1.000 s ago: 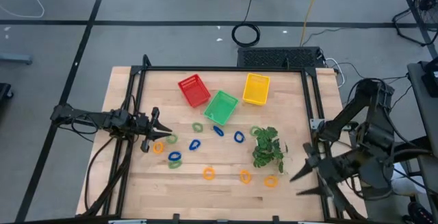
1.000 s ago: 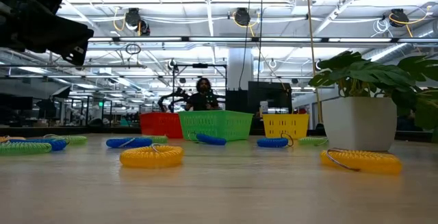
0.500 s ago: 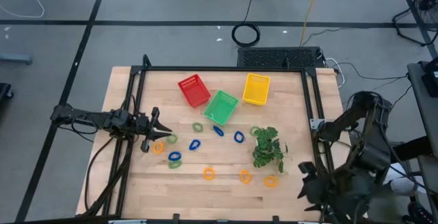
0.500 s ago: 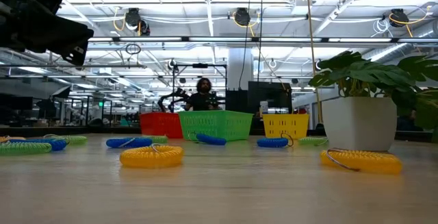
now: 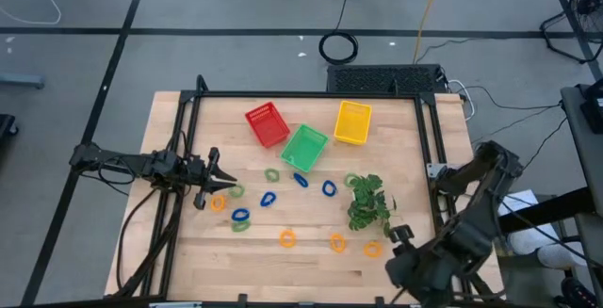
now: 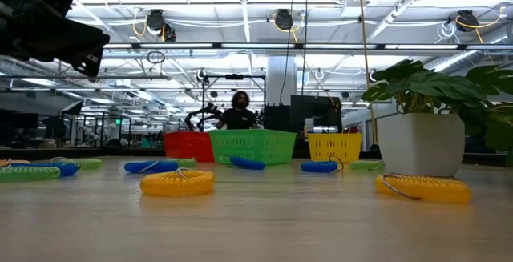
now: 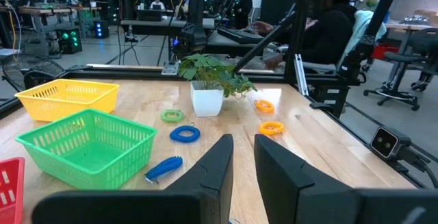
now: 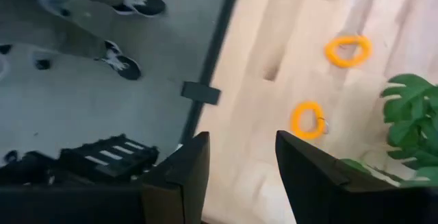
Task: Sort spring keychains
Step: Put the yellow spring keychain into the yellow bin
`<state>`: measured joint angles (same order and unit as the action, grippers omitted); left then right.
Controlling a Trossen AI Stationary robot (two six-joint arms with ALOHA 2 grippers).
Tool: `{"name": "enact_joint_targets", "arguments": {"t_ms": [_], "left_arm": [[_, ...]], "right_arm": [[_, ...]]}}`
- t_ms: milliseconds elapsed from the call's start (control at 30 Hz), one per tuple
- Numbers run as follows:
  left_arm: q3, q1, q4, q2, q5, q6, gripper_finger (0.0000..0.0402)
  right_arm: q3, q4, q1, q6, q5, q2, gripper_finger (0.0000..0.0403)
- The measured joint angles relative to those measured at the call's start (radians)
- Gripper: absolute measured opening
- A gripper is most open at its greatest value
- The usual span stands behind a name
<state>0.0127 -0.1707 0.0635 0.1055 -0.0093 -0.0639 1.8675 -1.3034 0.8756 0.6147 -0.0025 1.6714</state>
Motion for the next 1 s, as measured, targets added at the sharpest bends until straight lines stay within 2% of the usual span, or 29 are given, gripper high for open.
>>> {"name": "enact_joint_targets", "arguments": {"t_ms": [200,367,1000], "left_arm": [[0.0,0.0,0.0,0.0,0.0,0.0,0.0067],[0.0,0.0,0.0,0.0,0.0,0.0,0.0067],[0.0,0.0,0.0,0.0,0.0,0.0,0.0067]], "right_arm": [[-0.022,-0.003,-0.025,0.082,0.052,0.023,0.0164],[-0.086,0.008,-0.038,0.098,0.054,0.022,0.0162],[-0.468,0.228,-0.094,-0.095,0.054,0.023,0.0155]]}}
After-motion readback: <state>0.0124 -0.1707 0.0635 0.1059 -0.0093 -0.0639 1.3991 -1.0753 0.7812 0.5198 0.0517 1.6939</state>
